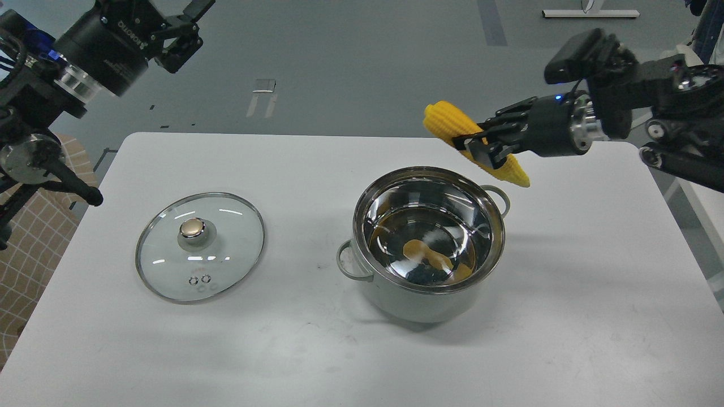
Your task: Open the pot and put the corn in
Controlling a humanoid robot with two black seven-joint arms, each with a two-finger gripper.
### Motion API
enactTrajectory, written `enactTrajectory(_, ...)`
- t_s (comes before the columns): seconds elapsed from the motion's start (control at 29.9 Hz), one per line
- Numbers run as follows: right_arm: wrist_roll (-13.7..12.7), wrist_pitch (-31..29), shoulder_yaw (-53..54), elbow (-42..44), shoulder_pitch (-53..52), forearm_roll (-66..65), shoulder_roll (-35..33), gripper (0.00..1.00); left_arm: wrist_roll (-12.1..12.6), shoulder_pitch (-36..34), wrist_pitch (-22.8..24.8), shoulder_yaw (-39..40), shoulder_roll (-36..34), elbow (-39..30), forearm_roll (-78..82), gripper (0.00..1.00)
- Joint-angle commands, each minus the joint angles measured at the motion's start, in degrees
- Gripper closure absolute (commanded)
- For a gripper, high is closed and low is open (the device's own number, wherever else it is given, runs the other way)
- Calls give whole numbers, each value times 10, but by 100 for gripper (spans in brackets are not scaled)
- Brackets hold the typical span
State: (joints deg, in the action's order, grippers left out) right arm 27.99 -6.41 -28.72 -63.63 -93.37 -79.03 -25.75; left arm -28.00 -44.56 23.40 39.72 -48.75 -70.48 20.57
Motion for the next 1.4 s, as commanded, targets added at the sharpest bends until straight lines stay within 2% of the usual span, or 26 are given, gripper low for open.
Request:
enactTrajectory(0.0,0,5,-43,2,2,12,46,95,0,0,-1,0,0,0,0,9)
enactTrajectory(0.23,0,8,-64,23,37,18,81,90,0,0,0,0,1,0,0,8)
enactTrajectory(0.33,0,9,-64,24,44,19,84,82,0,0,-1,0,1,0,0,8)
enactTrajectory(0.4,0,10,-64,25,45,19,88,73,0,0,-1,0,1,0,0,8)
enactTrajectory(0.47,0,15,-65,26,48,19,90,54,0,0,-1,0,1,0,0,8)
enactTrajectory(0.53,0,16,-65,26,51,19,91,43,0,0,-1,-1,1,0,0,8)
enactTrajectory(0.6,0,16,-65,27,51,19,91,41,0,0,-1,-1,2,0,0,8)
enactTrajectory(0.7,0,16,-65,26,51,19,91,31,0,0,-1,0,2,0,0,8)
enactTrajectory(1.04,0,16,-63,25,51,48,90,16,0,1,-1,0,2,0,0,7)
enactTrajectory(1.1,0,17,-55,29,44,64,86,8,0,1,-1,-1,2,0,2,7)
enactTrajectory(1.17,0,17,-40,46,36,95,80,6,0,1,-3,-1,4,2,5,7)
enactTrajectory(1.2,0,17,-25,60,29,119,74,6,0,1,-5,-1,6,3,7,3)
enactTrajectory(1.37,0,18,35,117,27,190,56,4,0,1,-18,-1,26,9,8,2)
